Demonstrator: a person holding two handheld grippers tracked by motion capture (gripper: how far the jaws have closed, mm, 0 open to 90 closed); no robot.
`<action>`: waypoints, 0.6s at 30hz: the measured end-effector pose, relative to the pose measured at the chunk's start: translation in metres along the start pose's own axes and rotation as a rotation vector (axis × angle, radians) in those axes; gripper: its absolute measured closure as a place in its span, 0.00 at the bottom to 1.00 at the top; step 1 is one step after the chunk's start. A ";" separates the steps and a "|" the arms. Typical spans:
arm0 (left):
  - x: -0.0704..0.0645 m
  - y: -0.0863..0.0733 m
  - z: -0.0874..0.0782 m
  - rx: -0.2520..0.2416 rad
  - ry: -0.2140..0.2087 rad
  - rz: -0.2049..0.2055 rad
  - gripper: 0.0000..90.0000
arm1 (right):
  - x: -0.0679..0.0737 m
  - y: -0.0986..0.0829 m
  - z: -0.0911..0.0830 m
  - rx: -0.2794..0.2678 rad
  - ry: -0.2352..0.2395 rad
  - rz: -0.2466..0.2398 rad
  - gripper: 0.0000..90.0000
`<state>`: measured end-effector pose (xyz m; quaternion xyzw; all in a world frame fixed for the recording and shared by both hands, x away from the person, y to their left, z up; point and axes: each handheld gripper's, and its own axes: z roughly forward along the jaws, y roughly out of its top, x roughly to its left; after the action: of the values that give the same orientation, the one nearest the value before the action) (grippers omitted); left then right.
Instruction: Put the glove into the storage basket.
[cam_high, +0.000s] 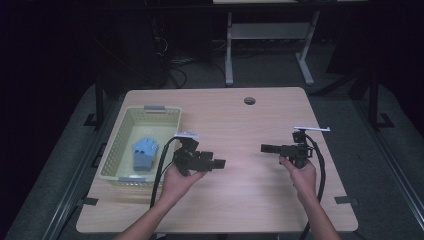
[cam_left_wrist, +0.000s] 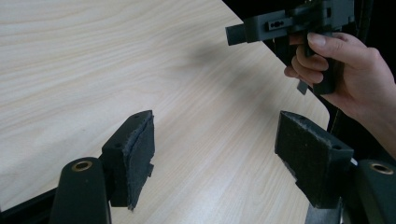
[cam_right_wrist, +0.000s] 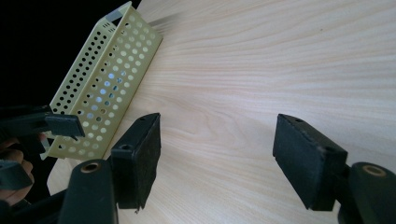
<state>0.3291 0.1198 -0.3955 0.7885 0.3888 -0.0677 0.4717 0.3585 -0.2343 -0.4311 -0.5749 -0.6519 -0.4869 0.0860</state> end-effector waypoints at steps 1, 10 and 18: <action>-0.001 -0.001 0.001 0.002 -0.002 0.003 0.31 | -0.001 -0.001 -0.001 -0.002 -0.002 -0.003 0.36; -0.011 -0.014 0.014 0.020 -0.037 0.011 0.29 | -0.010 -0.015 -0.008 0.004 -0.027 0.008 0.35; -0.014 -0.026 0.022 0.033 -0.052 0.027 0.28 | -0.012 -0.022 -0.007 0.016 -0.057 -0.011 0.34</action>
<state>0.3076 0.1011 -0.4184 0.7992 0.3647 -0.0883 0.4696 0.3416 -0.2443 -0.4475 -0.5843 -0.6611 -0.4656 0.0690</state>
